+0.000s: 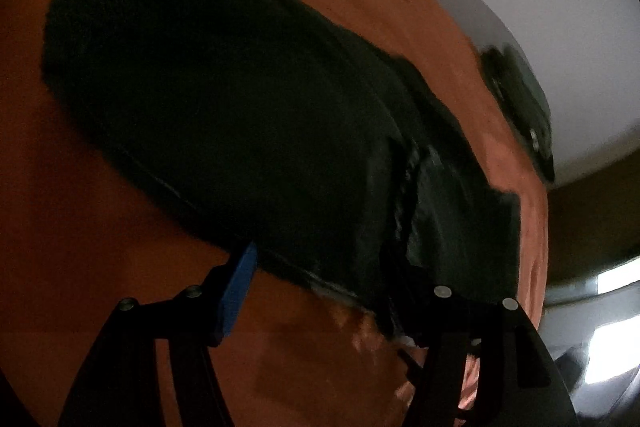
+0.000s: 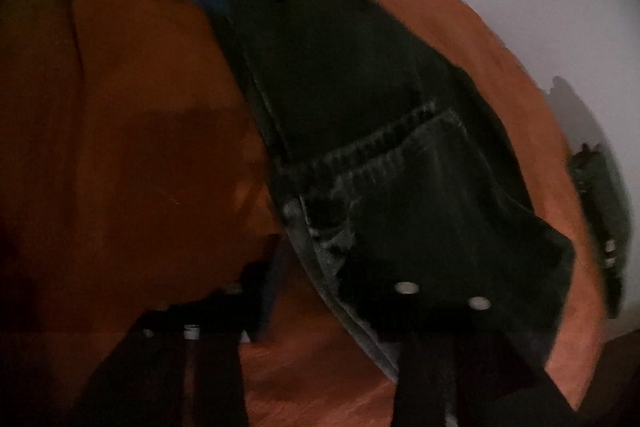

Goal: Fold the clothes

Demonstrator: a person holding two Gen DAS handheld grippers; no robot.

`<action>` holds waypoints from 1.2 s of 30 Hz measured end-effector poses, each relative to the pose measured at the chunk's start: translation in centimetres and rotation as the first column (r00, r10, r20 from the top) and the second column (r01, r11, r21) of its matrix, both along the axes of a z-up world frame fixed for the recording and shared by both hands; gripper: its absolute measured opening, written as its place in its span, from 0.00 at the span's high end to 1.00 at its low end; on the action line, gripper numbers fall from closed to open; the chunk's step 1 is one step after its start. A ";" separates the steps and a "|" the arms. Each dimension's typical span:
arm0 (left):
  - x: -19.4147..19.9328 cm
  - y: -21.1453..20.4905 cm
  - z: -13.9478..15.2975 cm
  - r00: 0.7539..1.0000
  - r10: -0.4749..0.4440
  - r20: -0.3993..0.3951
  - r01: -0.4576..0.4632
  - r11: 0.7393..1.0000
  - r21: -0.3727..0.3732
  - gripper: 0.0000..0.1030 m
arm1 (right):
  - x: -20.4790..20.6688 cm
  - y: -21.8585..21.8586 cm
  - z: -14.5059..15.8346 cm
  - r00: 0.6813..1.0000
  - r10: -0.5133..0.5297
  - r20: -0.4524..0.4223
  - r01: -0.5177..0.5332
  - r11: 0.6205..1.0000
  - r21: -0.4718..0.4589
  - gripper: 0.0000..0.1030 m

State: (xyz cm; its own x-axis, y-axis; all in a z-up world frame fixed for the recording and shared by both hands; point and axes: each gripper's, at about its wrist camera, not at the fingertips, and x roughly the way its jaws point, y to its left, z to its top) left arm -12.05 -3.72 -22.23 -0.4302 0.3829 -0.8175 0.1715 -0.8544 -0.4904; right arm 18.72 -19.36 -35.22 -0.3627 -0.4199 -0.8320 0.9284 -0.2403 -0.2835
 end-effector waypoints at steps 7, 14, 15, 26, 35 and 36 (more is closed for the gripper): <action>-0.3 5.8 -1.1 0.986 -0.166 0.018 0.166 0.986 0.022 0.36 | -3.8 4.2 3.8 0.972 -0.171 0.162 0.189 0.977 -0.100 0.54; 0.6 6.8 -1.2 0.974 -0.223 0.031 0.224 0.974 -0.024 0.36 | -10.1 1.7 7.1 0.965 -0.172 0.197 0.182 0.983 -0.032 0.54; 1.0 6.7 -1.0 0.973 -0.231 0.028 0.231 0.972 -0.030 0.36 | -11.1 1.2 7.6 0.960 -0.182 0.211 0.192 0.981 -0.026 0.54; 1.7 6.4 -1.7 0.963 -0.260 0.072 0.257 0.966 0.041 0.36 | -9.9 -0.7 7.5 0.902 -0.271 0.335 0.307 0.950 -0.058 0.53; 2.2 5.5 -2.2 0.967 -0.237 0.095 0.228 0.969 0.097 0.36 | -6.2 -0.9 4.2 0.910 -0.226 0.347 0.238 0.971 0.009 0.53; 2.3 5.4 -2.2 0.966 -0.239 0.095 0.230 0.968 0.101 0.36 | -5.9 -1.0 4.0 0.908 -0.230 0.350 0.239 0.971 0.017 0.53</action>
